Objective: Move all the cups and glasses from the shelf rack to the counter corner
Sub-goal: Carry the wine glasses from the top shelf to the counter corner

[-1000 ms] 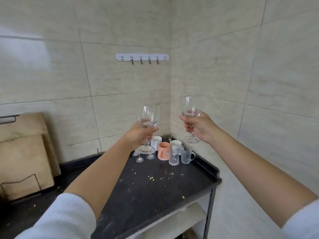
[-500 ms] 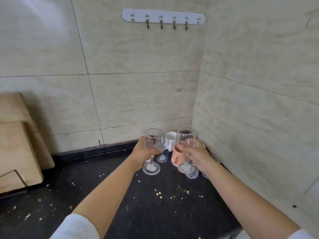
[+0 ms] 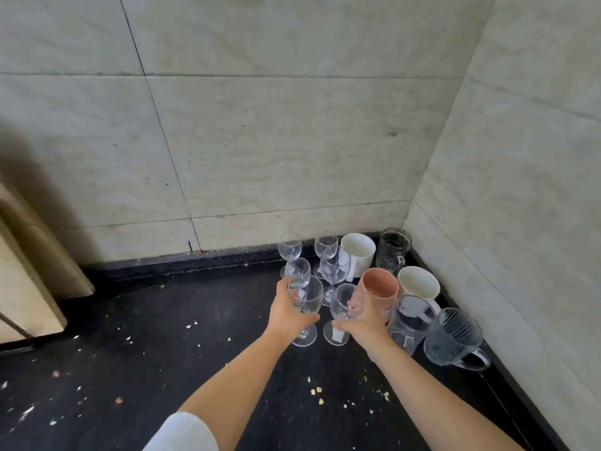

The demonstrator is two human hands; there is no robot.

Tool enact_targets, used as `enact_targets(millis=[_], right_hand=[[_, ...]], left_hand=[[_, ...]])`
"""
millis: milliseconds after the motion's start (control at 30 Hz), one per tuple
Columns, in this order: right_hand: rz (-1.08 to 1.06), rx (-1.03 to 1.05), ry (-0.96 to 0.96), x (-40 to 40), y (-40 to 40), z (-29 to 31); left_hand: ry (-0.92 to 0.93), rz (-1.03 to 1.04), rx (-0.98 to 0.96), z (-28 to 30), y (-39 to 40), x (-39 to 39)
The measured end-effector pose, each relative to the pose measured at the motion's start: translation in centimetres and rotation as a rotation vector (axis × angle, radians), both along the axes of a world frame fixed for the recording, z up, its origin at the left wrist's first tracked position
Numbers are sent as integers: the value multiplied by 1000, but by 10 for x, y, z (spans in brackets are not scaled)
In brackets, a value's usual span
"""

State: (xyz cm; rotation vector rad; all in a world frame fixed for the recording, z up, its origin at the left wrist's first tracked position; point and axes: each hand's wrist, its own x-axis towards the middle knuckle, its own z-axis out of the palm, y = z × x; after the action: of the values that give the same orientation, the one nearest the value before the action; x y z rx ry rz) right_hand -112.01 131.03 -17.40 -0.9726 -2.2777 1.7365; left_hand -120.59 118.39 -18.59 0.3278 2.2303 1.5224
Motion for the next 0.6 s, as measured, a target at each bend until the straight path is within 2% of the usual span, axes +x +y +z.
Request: enact_targets(millis=[233,600], right_hand=[[30,-43,-104,-17,16,-37],[109,-62,-168,-29,30,-47]], left_hand=[[-77,17,-45,-25,15,-7],[-66,62,-125,-36,8,-6]])
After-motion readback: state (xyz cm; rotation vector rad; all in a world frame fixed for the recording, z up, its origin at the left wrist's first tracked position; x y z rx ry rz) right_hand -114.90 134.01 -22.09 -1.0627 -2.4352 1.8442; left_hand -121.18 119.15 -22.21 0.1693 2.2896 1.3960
